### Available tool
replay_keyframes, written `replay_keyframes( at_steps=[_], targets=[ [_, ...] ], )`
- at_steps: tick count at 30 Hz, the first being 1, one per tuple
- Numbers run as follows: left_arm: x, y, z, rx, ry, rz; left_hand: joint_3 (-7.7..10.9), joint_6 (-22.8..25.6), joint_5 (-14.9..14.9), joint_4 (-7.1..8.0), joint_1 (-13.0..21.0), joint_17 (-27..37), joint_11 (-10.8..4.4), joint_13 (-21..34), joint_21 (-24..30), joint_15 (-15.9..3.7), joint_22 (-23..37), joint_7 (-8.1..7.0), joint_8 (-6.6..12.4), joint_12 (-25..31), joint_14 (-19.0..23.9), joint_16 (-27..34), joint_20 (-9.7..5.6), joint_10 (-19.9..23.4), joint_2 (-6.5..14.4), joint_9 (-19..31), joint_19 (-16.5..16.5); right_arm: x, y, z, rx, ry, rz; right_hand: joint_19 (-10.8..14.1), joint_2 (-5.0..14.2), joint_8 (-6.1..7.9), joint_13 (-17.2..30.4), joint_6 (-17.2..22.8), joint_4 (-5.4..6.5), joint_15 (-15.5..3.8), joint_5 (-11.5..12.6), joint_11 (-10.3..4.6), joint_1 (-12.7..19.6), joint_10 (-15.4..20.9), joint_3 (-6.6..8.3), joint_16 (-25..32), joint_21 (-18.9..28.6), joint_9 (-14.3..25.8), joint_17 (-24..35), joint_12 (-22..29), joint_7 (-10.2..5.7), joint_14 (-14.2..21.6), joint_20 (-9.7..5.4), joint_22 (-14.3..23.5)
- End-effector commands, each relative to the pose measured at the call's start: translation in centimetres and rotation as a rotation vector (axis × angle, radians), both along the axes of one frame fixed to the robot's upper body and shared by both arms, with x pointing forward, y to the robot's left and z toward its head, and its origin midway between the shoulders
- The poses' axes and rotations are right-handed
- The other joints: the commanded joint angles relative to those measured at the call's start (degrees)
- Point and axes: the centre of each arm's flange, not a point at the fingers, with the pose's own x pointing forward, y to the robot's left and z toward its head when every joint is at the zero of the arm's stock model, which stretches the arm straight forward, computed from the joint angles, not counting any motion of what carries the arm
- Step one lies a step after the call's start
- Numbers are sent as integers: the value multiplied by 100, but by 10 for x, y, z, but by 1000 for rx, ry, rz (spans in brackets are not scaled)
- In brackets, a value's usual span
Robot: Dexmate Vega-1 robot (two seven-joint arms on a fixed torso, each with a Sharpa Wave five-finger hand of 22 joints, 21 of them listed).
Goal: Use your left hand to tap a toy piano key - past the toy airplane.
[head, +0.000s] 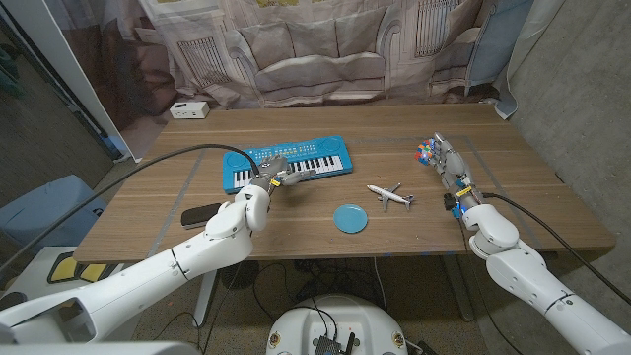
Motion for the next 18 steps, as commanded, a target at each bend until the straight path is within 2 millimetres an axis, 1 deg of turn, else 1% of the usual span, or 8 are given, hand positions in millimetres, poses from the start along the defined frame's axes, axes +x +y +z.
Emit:
replay_keyframes(
  at_steps=[1, 2, 5, 6, 8, 10, 13, 18],
  targets=[
    [-6, 3, 7, -2, -27, 7, -5, 27, 16, -11, 14, 6, 10, 11, 49, 29, 27, 44, -34, 56, 57, 56, -52, 56, 76, 15, 2, -1, 2, 0, 1, -2, 3, 53, 28, -1, 31, 52, -9, 15, -16, 42, 1, 34, -29, -12, -4, 28, 31, -15, -7, 59, 22, 34],
    [-6, 3, 8, -3, -29, 7, -6, 25, 15, -12, 14, 6, 11, 11, 50, 26, 27, 43, -35, 57, 65, 58, -48, 60, 76, 15, 4, -1, 2, 0, -4, -1, 5, 54, 29, -2, 31, 52, -9, 8, -16, 43, 1, 35, -29, -13, -7, 28, 31, -15, -10, 58, 17, 34],
    [-8, 4, 9, -4, -35, 8, -12, 21, 11, -17, 17, 5, 41, 10, 65, 23, 24, 47, -39, 71, 96, 58, -224, 111, 78, 16, 57, -1, 3, 0, -18, 2, 13, 66, 31, -2, 32, 52, -9, 7, -17, 48, 3, 52, -31, -9, -18, 28, 31, -12, -16, 69, 12, 35],
    [-8, 4, 9, -4, -37, 9, -14, 17, 9, -20, 19, 4, 83, 9, 68, 19, 23, 35, -41, 86, 120, 61, -269, 158, 79, 16, 71, -1, 3, 0, -15, 4, 14, 73, 31, -2, 32, 51, -9, 10, -17, 50, 2, 57, -32, -8, -21, 28, 31, -11, -13, 73, 18, 35],
    [-9, 4, 10, -5, -43, 8, -16, 16, 7, -22, 20, 3, 73, 9, 75, 15, 22, 30, -42, 90, 141, 65, -315, 176, 79, 16, 97, -1, 3, 0, -20, 5, 14, 103, 32, -3, 32, 48, -10, 8, -17, 45, 3, 54, -33, -5, -17, 28, 31, -14, -17, 85, 20, 35],
    [-10, 4, 11, -6, -49, 9, -18, 15, 6, -24, 21, 3, 75, 9, 78, 12, 21, 30, -43, 91, 153, 67, -329, 182, 79, 16, 108, -2, 3, 0, -21, 3, 13, 118, 31, -2, 32, 52, -11, 20, -17, 57, 5, 70, -34, -2, -19, 28, 31, -9, -12, 96, 36, 35],
    [-12, 5, 13, -4, -53, 9, -21, -7, 4, -26, 23, 2, 79, 8, 79, 9, 20, -19, -51, 92, 166, 66, -337, 195, 79, 17, 121, -3, 3, 1, -17, 2, 10, 130, 31, -2, 32, 52, -11, 22, -17, 55, 5, 80, -35, -2, -20, 28, 30, -6, -10, 98, 39, 35],
    [-14, 5, 16, -3, -65, 7, -23, -9, 2, -29, 24, 1, 89, 8, 77, 14, 19, -34, -52, 94, 177, 64, -335, 207, 80, 17, 127, -4, 2, 1, -15, 1, 8, 139, 31, -3, 33, 50, -12, 20, -17, 55, 7, 84, -36, -2, -28, 28, 30, -7, -16, 102, 34, 35]
  ],
)
